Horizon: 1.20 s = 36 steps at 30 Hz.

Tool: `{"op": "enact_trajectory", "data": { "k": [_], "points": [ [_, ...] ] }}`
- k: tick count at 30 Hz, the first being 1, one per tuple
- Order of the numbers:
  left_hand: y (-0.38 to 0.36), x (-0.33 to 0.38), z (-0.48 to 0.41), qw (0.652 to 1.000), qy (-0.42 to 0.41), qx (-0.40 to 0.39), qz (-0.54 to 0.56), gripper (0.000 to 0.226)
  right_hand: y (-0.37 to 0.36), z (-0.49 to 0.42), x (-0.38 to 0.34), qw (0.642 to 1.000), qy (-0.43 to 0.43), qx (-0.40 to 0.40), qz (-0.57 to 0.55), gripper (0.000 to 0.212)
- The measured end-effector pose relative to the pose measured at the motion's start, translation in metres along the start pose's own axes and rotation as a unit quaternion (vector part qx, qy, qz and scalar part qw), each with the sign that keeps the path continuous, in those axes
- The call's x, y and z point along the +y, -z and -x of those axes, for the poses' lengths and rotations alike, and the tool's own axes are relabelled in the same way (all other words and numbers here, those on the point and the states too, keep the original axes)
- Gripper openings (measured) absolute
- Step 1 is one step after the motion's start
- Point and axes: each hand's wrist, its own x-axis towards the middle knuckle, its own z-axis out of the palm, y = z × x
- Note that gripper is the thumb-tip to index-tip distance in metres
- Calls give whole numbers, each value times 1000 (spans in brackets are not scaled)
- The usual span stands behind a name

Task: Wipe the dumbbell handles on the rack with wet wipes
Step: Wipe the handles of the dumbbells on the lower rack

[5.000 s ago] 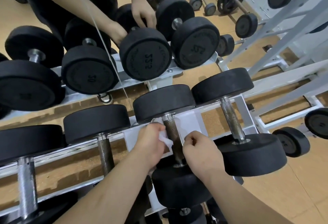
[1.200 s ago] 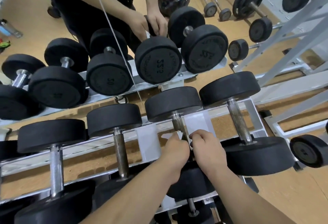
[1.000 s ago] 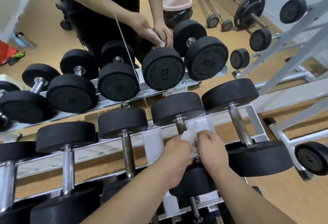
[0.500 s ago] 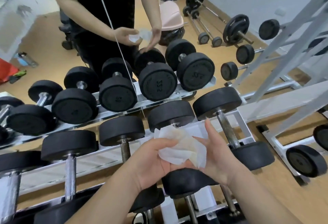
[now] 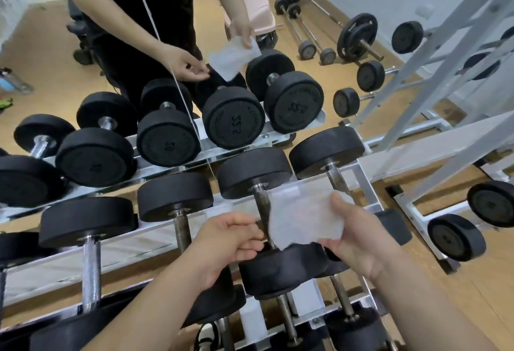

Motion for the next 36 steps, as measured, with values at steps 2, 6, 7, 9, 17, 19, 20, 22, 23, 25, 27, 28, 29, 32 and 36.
{"op": "enact_trajectory", "data": {
  "k": [2,6,7,9,17,19,20,22,23,25,27,28,29,32,36],
  "points": [
    [-5,-13,-9,995,-14,90,-35,15,4,-10,-3,999,10,25,23,33],
    [-36,-44,-26,973,-53,131,-183,27,-5,-38,7,992,13,48,116,36],
    [-43,-50,-30,968,-53,130,-206,33,-11,-44,10,988,9,55,144,39],
    [-52,-58,-32,958,-62,144,-241,39,-22,-55,15,981,-2,51,186,44],
    [-41,-76,-49,952,-104,104,-267,50,-70,-101,41,950,-92,47,293,52],
    [-41,-76,-49,961,-102,94,-241,49,-80,-107,47,951,-93,30,292,30],
    [-41,-77,-51,962,-100,91,-237,48,-82,-115,48,950,-96,32,297,27],
    [-41,-75,-51,964,-91,86,-233,39,-85,-124,51,945,-100,37,310,24],
    [-41,-75,-51,964,-94,84,-234,34,-86,-124,50,949,-93,32,298,25],
    [-40,-75,-50,963,-101,85,-235,29,-82,-127,55,940,-97,12,328,28],
    [-38,-77,-50,959,-109,93,-243,27,-71,-122,59,917,-96,-7,387,35],
    [-38,-79,-50,957,-114,99,-247,27,-66,-118,59,905,-101,-12,414,38],
    [-38,-80,-51,955,-118,107,-250,26,-63,-114,58,892,-105,-18,439,38],
    [-38,-85,-51,951,-137,133,-242,13,-62,-117,52,882,-99,-39,459,40],
    [-39,-87,-54,953,-140,134,-233,9,-91,-130,48,934,-52,1,353,22]
  ]
}}
